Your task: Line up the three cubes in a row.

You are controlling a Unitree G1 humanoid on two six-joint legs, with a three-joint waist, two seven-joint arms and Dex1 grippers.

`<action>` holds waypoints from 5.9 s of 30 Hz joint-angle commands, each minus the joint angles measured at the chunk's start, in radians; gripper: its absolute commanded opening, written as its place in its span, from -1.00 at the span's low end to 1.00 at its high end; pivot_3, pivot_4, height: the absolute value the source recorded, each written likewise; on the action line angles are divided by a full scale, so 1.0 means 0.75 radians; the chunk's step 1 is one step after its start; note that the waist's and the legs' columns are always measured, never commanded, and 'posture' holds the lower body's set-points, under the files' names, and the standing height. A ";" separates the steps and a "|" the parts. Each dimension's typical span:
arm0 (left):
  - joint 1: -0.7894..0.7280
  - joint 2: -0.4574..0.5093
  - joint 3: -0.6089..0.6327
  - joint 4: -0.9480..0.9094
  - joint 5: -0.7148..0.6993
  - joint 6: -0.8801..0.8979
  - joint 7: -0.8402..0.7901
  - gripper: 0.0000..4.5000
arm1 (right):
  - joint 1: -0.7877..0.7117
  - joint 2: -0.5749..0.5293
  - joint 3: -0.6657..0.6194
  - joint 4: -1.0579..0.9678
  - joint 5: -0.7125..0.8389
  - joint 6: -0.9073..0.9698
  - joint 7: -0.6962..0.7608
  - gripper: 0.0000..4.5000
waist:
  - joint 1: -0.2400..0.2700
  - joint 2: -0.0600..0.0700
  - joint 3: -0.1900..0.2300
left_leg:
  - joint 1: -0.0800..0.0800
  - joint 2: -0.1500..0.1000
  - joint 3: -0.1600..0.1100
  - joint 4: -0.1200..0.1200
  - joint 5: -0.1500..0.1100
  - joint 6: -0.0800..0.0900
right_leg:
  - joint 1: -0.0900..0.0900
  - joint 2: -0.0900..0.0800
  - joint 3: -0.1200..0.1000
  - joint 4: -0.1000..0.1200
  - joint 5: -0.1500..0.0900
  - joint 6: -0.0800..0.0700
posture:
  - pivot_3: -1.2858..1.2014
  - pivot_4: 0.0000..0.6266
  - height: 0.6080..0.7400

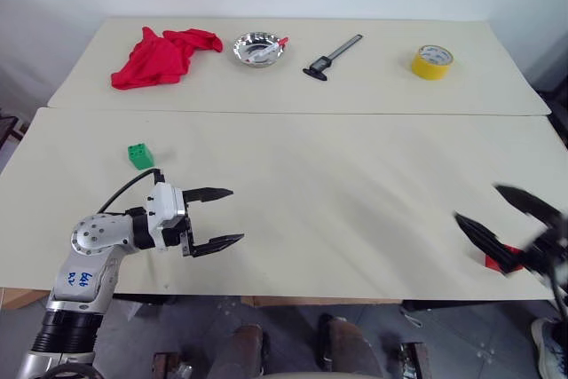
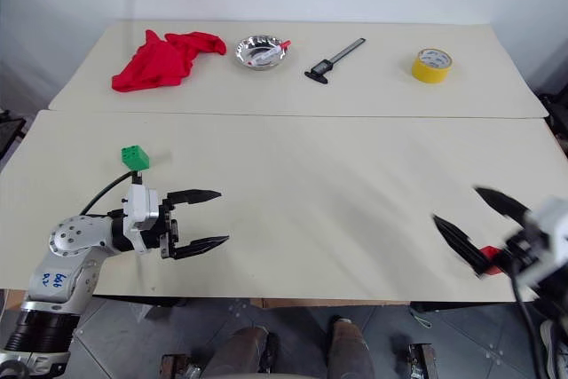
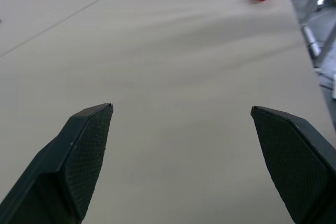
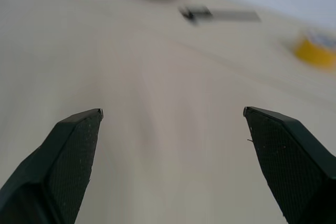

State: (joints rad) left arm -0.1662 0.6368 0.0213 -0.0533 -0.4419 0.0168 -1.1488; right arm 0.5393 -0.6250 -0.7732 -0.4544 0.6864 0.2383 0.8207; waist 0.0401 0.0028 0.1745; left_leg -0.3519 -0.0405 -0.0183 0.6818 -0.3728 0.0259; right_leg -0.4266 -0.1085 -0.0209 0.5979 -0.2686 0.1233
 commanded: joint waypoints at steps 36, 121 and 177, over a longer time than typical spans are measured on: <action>-0.049 -0.117 -0.085 -0.009 0.075 -0.088 0.032 1.00 | -0.099 0.041 0.069 -0.076 0.144 0.763 -0.765 0.74 | -0.022 0.004 -0.003 | 0.000 -0.002 0.002 0.001 0.002 0.000 | -0.002 -0.004 0.010 -0.004 0.002 0.004 | 0.03 -0.52 1.00; -0.369 -0.289 0.502 -0.165 0.212 1.090 1.882 1.00 | -1.227 0.244 1.023 0.604 -0.141 -0.331 0.770 0.99 | -0.055 -0.008 -0.001 | -0.001 0.000 -0.007 0.006 0.006 -0.010 | -0.003 0.001 -0.023 0.011 0.004 -0.006 | 0.03 -0.52 1.00; -0.513 -0.108 -0.217 0.373 0.269 0.002 -0.028 0.38 | -0.765 0.011 0.801 0.393 -0.161 -0.372 0.540 1.00 | -0.048 0.002 0.001 | -0.002 0.000 -0.001 0.015 0.005 -0.004 | -0.001 -0.002 -0.021 0.013 0.005 -0.004 | 0.03 -0.52 1.00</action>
State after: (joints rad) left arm -0.5351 0.5555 -0.1884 0.2755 -0.2032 0.0025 -1.1976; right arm -0.0309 -0.6212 -0.1687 -0.1266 0.5517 -0.0333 1.2279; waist 0.0039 0.0047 0.1754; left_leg -0.3534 -0.0407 -0.0193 0.6933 -0.3691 0.0231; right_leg -0.4274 -0.1103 -0.0370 0.6077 -0.2649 0.1204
